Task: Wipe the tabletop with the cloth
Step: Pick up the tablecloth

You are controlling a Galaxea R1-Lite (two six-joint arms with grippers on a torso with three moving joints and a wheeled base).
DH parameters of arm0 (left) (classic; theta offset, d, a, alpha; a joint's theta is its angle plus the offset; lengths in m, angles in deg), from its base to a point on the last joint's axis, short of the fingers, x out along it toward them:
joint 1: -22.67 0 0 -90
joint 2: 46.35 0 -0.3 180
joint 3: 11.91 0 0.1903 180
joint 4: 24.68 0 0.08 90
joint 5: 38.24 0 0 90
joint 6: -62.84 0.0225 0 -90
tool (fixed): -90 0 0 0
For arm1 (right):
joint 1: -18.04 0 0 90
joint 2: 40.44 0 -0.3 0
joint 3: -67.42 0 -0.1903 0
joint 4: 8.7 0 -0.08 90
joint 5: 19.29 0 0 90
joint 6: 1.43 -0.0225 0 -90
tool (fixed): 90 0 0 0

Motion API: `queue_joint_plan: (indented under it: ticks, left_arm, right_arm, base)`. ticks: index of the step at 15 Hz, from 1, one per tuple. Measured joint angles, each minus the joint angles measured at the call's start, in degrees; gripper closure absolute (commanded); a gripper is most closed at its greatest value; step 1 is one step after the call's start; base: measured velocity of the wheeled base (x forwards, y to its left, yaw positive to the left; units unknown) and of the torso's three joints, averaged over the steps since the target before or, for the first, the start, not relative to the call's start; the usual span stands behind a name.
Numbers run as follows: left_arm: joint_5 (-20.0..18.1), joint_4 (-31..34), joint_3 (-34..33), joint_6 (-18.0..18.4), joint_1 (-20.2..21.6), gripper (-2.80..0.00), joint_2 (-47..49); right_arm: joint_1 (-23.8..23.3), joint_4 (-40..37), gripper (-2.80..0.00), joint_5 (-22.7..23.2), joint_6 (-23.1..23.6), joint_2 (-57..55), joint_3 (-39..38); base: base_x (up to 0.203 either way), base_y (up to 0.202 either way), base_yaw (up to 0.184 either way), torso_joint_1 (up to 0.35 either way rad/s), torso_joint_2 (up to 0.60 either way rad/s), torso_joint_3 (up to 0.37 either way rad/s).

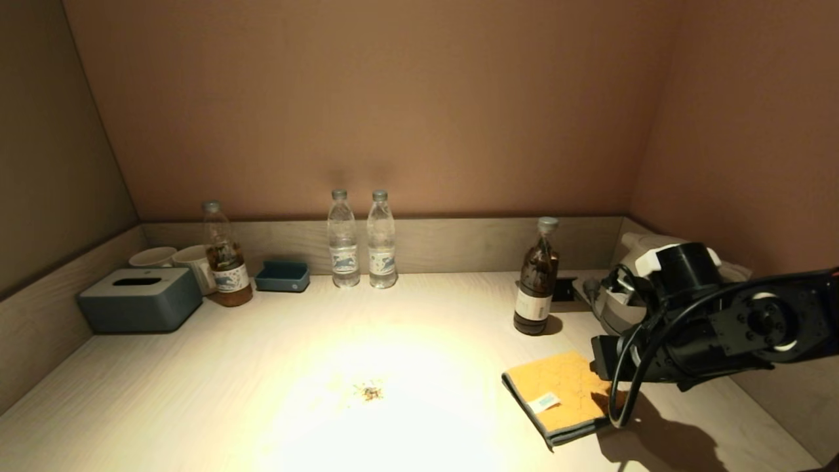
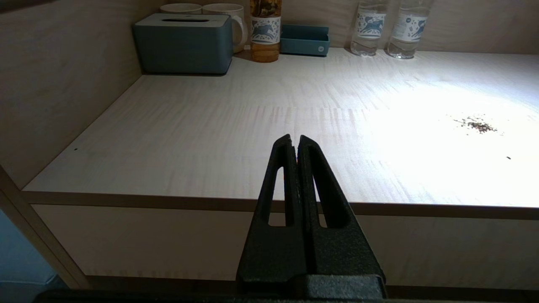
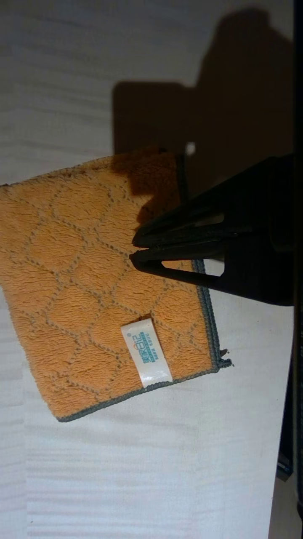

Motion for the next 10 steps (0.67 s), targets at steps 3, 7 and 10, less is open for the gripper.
queue_joint_plan:
  ticks: [3, 7, 10]
  left_arm:
    - [0.01, -0.02, 0.0, 0.02, 0.0, 0.0, 0.0]
    - [-0.01, 0.0, 0.0, 0.0, 0.0, 0.0, 0.0]
    - [0.0, -0.08, 0.0, 0.02, 0.0, 0.0, 0.0]
  right_arm:
    - [0.6, -0.02, 0.0, 0.02, -0.11, 0.3, -2.28]
    - [3.69, 0.09, 0.0, -0.09, -0.2, 2.5, -6.69]
    - [4.96, 0.07, 0.0, -0.08, -0.18, 2.97, -7.34]
  base:
    - [0.0, 0.0, 0.0, 0.0, 0.0, 0.0]
    - [0.0, 0.0, 0.0, 0.0, 0.0, 0.0]
    - [0.0, 0.0, 0.0, 0.0, 0.0, 0.0]
